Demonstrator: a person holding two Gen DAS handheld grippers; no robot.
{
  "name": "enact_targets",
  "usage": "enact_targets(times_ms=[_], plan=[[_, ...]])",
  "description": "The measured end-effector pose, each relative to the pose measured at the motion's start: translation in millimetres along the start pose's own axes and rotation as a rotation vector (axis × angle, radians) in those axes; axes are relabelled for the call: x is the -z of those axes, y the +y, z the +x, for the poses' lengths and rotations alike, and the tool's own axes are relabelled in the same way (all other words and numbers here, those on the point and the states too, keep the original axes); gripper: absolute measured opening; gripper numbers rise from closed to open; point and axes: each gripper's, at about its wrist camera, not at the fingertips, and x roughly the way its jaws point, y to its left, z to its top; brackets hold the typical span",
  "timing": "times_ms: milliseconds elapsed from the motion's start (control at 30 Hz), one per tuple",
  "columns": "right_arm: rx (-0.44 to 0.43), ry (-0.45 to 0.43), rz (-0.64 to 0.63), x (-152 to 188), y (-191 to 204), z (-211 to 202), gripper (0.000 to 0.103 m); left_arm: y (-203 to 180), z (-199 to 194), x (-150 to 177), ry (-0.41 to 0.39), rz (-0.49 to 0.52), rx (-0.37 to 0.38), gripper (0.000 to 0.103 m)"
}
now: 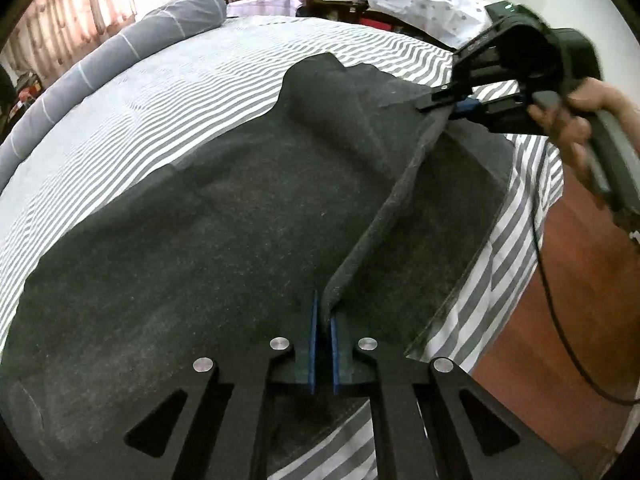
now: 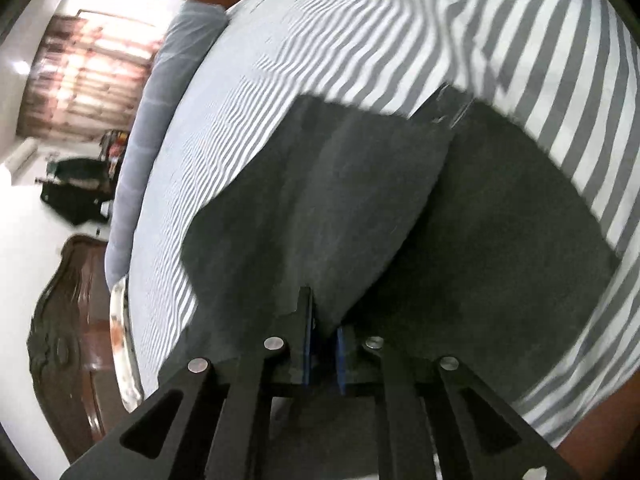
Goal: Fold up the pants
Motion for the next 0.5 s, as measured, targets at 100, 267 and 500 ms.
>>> enact_targets(times_ms=[100, 267, 500], plan=[[-0.010, -0.049, 0.059, -19, -12, -3, 0.012, -1, -1, 0, -0.001, 0.004, 0.000, 0.005], [-0.006, -0.069, 0.091, -37, -19, -5, 0.008, -4, -2, 0, -0.001, 0.016, -0.013, 0.005], [0.032, -0.158, -0.037, -33, 7, -50, 0.003, -11, -16, -7, -0.037, 0.039, -0.022, 0.005]])
